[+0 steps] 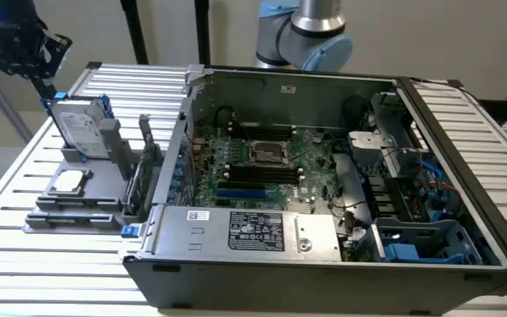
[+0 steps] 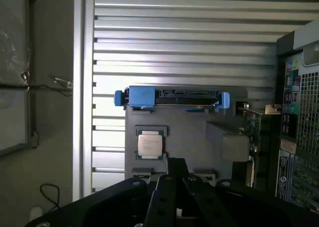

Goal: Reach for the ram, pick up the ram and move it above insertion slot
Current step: 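Reach for the ram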

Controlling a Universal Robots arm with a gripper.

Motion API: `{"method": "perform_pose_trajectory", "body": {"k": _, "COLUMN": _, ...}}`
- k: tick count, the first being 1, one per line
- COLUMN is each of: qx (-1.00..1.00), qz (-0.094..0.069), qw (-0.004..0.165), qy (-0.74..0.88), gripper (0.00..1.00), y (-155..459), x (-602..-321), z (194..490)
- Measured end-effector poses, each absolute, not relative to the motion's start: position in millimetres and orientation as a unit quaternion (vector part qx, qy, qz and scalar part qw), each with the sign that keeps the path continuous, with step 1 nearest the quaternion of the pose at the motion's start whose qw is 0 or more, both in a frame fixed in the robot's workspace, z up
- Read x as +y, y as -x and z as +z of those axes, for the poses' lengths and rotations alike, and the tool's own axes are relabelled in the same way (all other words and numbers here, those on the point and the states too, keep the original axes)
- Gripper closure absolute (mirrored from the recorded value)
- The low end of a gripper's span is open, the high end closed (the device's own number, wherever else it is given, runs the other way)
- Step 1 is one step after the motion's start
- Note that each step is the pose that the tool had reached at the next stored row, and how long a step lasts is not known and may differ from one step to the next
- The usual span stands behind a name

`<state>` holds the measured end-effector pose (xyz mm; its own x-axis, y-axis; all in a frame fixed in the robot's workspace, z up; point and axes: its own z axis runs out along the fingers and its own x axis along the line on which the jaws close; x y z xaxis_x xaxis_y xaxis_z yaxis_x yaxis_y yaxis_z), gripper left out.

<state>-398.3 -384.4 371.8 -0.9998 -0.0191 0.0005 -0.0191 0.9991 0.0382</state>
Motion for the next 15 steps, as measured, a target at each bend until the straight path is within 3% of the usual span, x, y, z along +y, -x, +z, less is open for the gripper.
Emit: {"method": "perform_pose_trajectory", "body": {"k": 15, "qx": -1.000, "qz": -0.019, "qw": 0.001, "qy": -0.009, "gripper": 0.89, "y": 397.9, "x": -386.9, "z": 371.4}}
